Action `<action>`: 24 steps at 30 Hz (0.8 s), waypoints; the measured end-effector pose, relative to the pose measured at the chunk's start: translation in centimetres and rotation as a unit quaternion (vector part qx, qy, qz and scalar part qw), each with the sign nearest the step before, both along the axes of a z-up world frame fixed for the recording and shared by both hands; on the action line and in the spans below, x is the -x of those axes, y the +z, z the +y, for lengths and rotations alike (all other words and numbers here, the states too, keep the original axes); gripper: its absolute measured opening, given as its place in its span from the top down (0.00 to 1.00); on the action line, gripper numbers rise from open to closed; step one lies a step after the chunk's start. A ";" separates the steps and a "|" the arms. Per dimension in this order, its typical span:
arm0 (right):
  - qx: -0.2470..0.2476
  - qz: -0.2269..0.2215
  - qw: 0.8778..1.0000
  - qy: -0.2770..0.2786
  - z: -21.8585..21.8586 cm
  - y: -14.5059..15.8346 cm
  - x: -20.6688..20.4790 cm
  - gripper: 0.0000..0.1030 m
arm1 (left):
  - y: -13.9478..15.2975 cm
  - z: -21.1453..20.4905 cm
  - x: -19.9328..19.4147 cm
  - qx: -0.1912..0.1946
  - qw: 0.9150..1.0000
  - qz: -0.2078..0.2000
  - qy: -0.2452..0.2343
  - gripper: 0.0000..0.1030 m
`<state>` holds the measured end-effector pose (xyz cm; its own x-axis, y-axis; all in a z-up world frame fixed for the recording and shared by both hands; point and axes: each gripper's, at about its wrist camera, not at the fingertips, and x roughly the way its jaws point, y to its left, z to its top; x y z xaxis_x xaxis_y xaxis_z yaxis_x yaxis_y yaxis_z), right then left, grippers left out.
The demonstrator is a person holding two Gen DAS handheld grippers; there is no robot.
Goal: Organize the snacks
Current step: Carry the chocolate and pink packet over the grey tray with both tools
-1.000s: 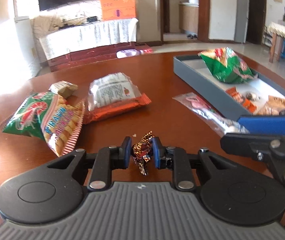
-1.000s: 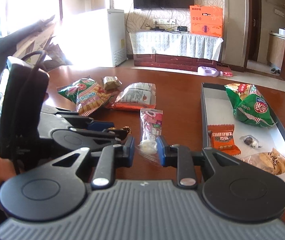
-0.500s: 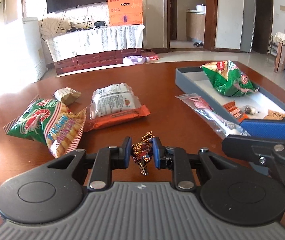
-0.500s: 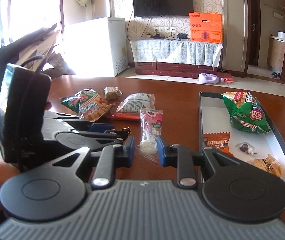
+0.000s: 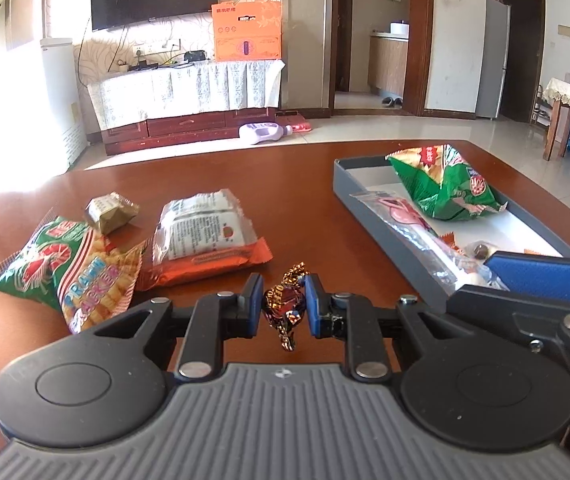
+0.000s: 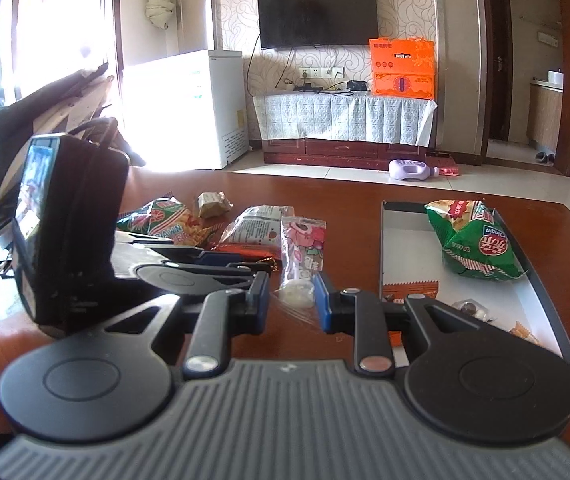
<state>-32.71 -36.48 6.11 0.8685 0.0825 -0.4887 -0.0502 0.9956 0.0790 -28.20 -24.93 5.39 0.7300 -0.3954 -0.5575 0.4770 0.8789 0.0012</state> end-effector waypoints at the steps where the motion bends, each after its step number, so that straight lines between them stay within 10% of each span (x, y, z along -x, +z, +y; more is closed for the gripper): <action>1: -0.001 -0.001 1.000 -0.002 -0.3 0.0 0.0 0.73 | 0.0 -0.1 -0.1 0.002 1.000 0.001 0.000 0.74; 24: -0.009 -0.024 1.000 -0.008 -1.7 1.1 0.9 0.73 | 0.8 -2.2 -1.2 0.007 1.000 -0.013 0.001 0.74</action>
